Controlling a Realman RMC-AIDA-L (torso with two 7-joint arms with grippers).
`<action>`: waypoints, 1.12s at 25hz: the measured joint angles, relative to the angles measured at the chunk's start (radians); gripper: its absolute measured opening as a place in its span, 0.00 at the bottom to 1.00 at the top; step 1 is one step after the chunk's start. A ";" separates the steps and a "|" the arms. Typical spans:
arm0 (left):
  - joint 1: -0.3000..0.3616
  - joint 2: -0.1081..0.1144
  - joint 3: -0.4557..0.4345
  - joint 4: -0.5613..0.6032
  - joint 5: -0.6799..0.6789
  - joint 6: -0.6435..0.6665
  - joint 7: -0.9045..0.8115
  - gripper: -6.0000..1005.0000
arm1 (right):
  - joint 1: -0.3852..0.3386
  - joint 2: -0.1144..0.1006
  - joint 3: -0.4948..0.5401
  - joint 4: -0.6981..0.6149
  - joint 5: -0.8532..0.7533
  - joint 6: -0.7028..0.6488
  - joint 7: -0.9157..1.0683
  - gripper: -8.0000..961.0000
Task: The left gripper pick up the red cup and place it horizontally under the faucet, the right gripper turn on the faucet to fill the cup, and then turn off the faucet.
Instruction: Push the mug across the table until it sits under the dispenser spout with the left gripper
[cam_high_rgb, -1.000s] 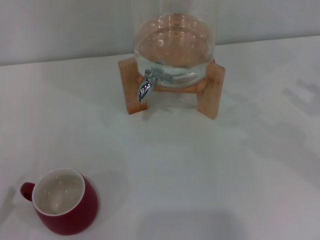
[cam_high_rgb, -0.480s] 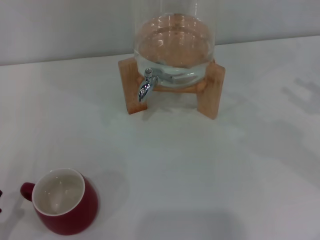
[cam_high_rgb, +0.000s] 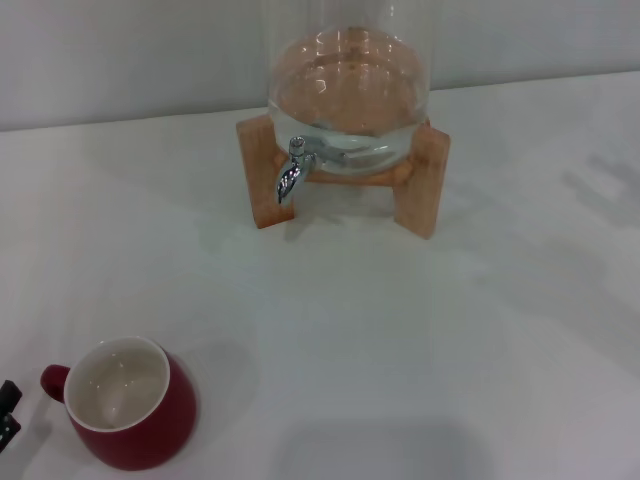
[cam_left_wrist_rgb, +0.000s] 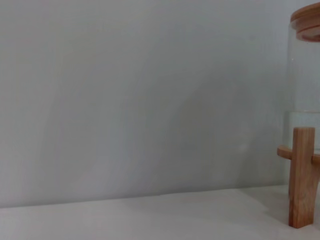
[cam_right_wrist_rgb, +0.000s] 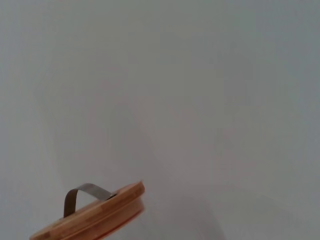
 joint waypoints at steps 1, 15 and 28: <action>0.000 0.000 0.000 0.000 0.002 0.001 0.000 0.86 | 0.000 0.000 0.000 0.000 0.000 0.000 0.000 0.69; -0.013 0.000 0.000 -0.010 0.050 0.006 0.021 0.85 | 0.000 0.000 0.002 -0.002 0.004 0.000 0.000 0.69; -0.024 0.000 0.000 -0.011 0.074 0.041 0.015 0.85 | 0.000 0.000 0.002 -0.004 0.005 0.004 0.000 0.69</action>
